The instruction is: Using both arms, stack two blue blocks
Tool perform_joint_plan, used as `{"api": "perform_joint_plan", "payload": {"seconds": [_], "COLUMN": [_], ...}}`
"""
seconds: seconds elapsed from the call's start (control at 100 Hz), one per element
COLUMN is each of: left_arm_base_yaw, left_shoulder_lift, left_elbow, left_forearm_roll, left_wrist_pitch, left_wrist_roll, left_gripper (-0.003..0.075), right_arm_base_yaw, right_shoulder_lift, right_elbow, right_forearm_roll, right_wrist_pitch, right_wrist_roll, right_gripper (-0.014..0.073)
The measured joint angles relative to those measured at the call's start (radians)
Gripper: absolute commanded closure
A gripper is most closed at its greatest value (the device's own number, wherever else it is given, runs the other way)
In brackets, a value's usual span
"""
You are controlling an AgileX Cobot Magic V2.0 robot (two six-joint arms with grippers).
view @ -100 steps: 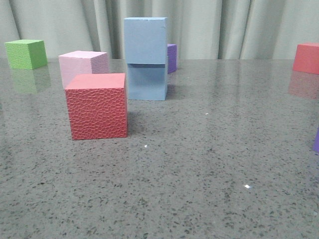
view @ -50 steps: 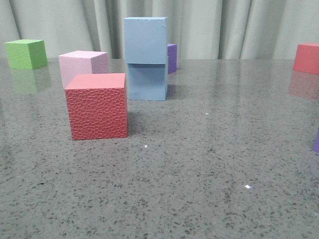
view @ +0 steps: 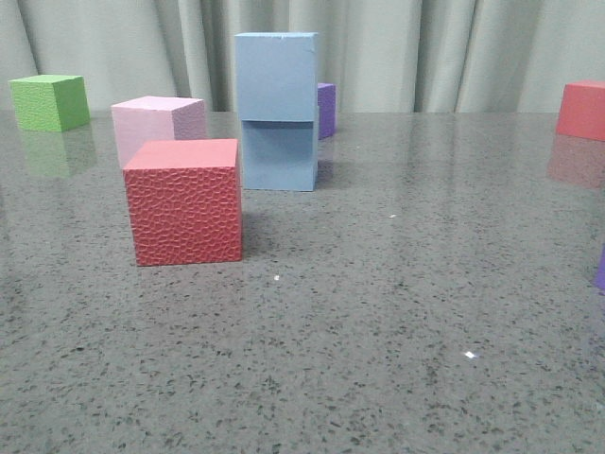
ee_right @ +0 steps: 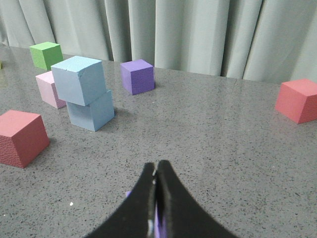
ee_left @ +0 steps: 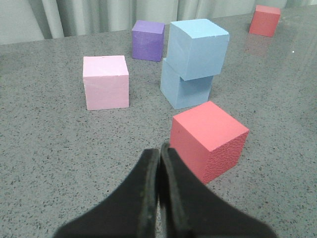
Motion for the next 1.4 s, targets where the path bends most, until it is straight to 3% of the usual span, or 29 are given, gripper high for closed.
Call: {"api": "perform_joint_plan", "payload": {"seconds": [0.27,0.56,0.68,0.98,1.13,1.4], "left_arm_base_yaw": [0.031,0.237,0.343,0.559,0.616,0.662], "left_shoulder_lift": [0.0,-0.081,-0.153,-0.344,-0.435,-0.496], "left_elbow": [0.018,0.127,0.193,0.361,0.442,0.444], "left_forearm_roll": [-0.023,-0.221,-0.285,-0.337,-0.376,-0.384], "left_wrist_pitch": [-0.037,-0.18,-0.227,-0.264,-0.285,-0.236], "left_wrist_roll": [0.018,0.406,0.495,0.52,0.518,0.475], "left_gripper": [0.0739,0.0739,0.0739,0.0739,0.0739,0.0739], "right_arm_base_yaw": [0.0,0.0,0.0,0.0,0.0,0.0], "right_shoulder_lift": [0.0,0.0,0.0,0.0,0.0,0.0], "right_elbow": [0.0,0.0,0.0,0.0,0.0,0.0], "right_forearm_roll": [0.0,0.0,0.0,0.0,0.0,0.0], "right_wrist_pitch": [0.0,0.0,0.0,0.0,0.0,0.0], "right_wrist_roll": [0.0,0.0,0.0,0.0,0.0,0.0], "right_gripper": [0.0662,0.0662,0.0662,0.0662,0.0662,0.0662]}}
